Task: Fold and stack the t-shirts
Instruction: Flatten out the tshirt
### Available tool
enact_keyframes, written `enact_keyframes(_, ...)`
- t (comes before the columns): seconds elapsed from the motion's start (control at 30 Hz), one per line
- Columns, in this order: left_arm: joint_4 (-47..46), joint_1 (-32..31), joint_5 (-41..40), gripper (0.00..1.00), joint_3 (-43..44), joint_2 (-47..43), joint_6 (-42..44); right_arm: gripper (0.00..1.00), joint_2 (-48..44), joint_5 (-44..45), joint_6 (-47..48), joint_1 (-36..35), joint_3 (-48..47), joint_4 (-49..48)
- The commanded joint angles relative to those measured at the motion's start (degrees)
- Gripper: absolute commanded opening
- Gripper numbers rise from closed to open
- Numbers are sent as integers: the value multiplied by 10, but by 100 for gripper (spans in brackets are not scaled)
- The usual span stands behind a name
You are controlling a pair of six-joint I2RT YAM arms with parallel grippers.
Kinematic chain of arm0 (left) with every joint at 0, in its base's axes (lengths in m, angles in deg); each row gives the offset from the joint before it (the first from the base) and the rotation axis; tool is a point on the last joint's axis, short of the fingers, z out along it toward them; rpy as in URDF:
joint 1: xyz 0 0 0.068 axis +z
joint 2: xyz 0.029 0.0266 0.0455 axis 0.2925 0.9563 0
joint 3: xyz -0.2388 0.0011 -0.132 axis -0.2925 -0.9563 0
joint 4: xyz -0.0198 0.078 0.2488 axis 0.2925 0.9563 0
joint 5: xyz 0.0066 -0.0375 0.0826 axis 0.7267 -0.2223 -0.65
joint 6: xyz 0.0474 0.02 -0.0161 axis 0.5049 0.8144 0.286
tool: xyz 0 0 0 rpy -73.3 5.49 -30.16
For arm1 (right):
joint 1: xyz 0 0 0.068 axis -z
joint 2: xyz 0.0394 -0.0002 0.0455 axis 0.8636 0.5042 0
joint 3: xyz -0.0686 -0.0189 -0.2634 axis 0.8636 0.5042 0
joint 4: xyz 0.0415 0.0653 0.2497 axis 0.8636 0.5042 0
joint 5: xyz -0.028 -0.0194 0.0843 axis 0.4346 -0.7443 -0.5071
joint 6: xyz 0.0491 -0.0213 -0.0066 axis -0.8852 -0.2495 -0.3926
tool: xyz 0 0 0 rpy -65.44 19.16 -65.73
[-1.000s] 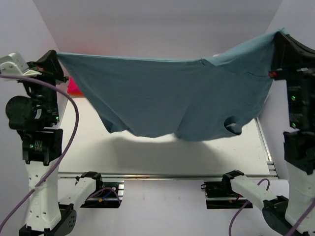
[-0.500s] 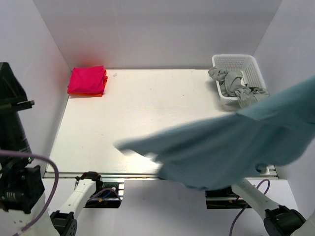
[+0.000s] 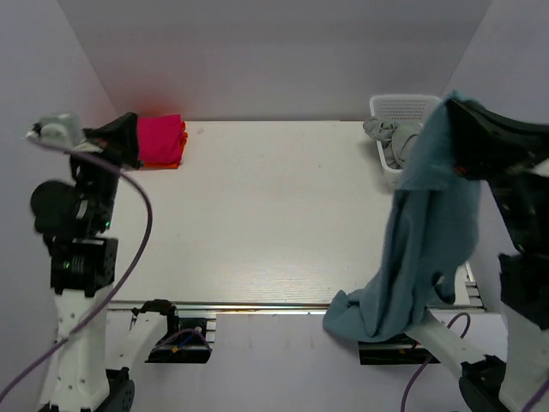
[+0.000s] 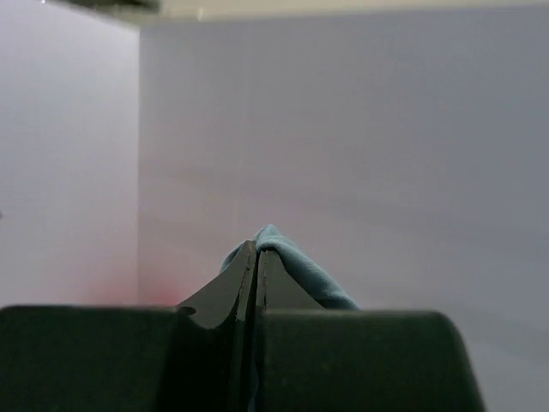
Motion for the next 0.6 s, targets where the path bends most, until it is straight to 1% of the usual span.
enact_keyframes(0.0,-21,2,39,0,-29,48,-28,0,80,-82,-22,0,-5,-22)
enact_keyframes(0.03,-21,2,39,0,-46,53,-28,0,93,-100,-32,0,-8,-24)
enact_keyframes(0.07,-21,2,30,0,-57,53,-28,0,103,-142,-36,1,-10,-36)
enact_keyframes(0.1,-26,-3,19,0,-83,53,-28,0,138,-185,-49,0,-10,-52)
enact_keyframes(0.13,-26,-3,3,0,-96,53,-28,0,149,-208,-59,0,-9,-62)
enact_keyframes(0.17,-31,-3,2,0,-110,48,-28,0,165,-232,-75,0,4,-87)
enact_keyframes(0.23,-31,-3,8,0,-146,48,-35,0,190,-232,-86,-2,22,-139)
enact_keyframes(0.27,-31,-3,20,0,-155,48,-35,0,203,-225,-90,-3,33,-145)
enact_keyframes(0.3,-31,-3,50,4,-174,60,-35,0,220,-210,-90,-1,40,-148)
enact_keyframes(0.37,-31,-9,73,26,-186,78,-35,0,241,-189,-84,0,76,-147)
enact_keyframes(0.4,-31,-9,98,48,-199,99,-35,0,253,-145,-84,0,110,-147)
enact_keyframes(0.43,-31,-9,109,58,-206,109,-35,0,258,-129,-82,-2,131,-162)
enact_keyframes(0.47,-31,-9,126,62,-213,118,-35,0,260,-110,-86,0,152,-167)
enact_keyframes(0.5,-47,-9,167,63,-232,128,-40,0,263,-71,-88,0,211,-171)
enact_keyframes(0.57,-74,-14,221,69,-264,157,-45,0,282,-2,-91,2,248,-174)
